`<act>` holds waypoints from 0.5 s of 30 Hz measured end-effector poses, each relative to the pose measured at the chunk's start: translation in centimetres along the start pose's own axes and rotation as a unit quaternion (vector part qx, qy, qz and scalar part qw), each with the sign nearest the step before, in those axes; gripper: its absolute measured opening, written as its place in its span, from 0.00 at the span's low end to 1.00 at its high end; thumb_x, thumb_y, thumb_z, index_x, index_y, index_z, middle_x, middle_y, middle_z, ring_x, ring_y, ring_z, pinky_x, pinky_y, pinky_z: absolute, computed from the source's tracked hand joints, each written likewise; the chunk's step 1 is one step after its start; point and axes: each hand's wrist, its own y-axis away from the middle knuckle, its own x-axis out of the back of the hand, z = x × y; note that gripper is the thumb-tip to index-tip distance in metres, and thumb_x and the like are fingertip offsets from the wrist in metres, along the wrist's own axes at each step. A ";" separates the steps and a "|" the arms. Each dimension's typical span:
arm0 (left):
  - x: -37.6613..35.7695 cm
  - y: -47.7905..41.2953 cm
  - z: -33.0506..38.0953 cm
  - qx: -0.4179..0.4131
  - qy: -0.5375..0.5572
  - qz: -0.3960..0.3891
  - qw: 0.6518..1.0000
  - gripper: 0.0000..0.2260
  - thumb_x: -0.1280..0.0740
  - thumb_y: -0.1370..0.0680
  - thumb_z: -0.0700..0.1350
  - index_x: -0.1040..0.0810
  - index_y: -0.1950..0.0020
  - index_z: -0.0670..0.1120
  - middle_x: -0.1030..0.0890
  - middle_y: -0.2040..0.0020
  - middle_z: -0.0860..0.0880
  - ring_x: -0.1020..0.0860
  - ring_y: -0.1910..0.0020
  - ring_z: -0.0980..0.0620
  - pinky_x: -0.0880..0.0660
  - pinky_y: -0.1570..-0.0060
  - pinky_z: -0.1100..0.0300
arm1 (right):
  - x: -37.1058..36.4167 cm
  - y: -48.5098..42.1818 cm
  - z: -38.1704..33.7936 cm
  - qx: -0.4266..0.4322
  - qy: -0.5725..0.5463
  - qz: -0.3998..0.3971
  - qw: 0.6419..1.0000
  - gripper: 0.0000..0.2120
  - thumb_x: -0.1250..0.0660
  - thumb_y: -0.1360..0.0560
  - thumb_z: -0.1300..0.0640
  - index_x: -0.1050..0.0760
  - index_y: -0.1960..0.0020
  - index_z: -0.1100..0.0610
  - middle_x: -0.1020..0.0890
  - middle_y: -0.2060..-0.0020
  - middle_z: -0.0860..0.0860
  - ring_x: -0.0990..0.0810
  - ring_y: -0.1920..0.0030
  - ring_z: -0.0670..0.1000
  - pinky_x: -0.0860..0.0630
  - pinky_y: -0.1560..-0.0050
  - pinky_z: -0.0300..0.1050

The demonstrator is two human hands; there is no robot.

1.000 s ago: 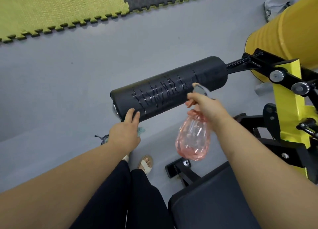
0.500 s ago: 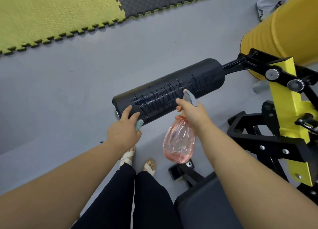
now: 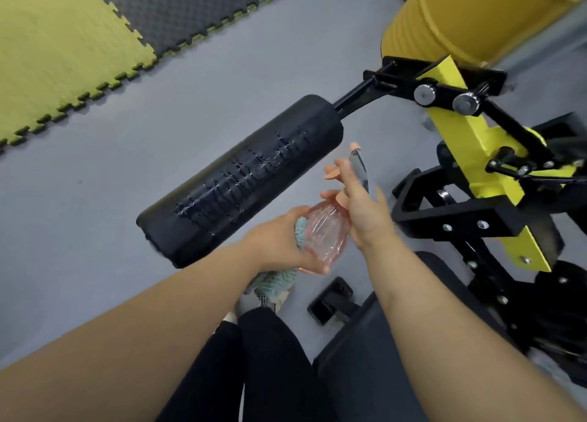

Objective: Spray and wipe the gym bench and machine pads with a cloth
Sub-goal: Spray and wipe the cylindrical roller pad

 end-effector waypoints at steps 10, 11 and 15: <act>-6.3 -7.1 8.7 -0.063 -0.075 0.044 0.994 0.40 0.22 0.39 0.57 0.37 0.31 0.57 0.25 0.39 0.56 0.26 0.41 0.53 0.31 0.48 0.62 | 11.7 -1.2 1.5 -0.028 -0.073 0.119 0.990 0.16 0.29 0.29 0.45 0.21 0.47 0.54 0.18 0.57 0.48 0.19 0.52 0.48 0.24 0.45 0.49; -7.2 -7.7 9.5 -0.072 -0.075 0.059 0.993 0.40 0.22 0.40 0.58 0.36 0.32 0.58 0.25 0.39 0.57 0.26 0.42 0.54 0.30 0.48 0.60 | 12.8 -1.0 2.3 -0.035 -0.063 0.121 0.990 0.15 0.27 0.29 0.49 0.21 0.48 0.57 0.17 0.57 0.51 0.18 0.53 0.49 0.23 0.48 0.47; -10.7 -10.0 12.6 -0.122 -0.166 0.070 0.976 0.38 0.24 0.39 0.59 0.36 0.33 0.59 0.28 0.38 0.56 0.25 0.43 0.52 0.27 0.50 0.58 | 17.0 0.5 5.8 -0.059 -0.120 0.146 0.980 0.24 0.25 0.32 0.63 0.29 0.39 0.59 0.18 0.49 0.57 0.18 0.48 0.55 0.21 0.48 0.54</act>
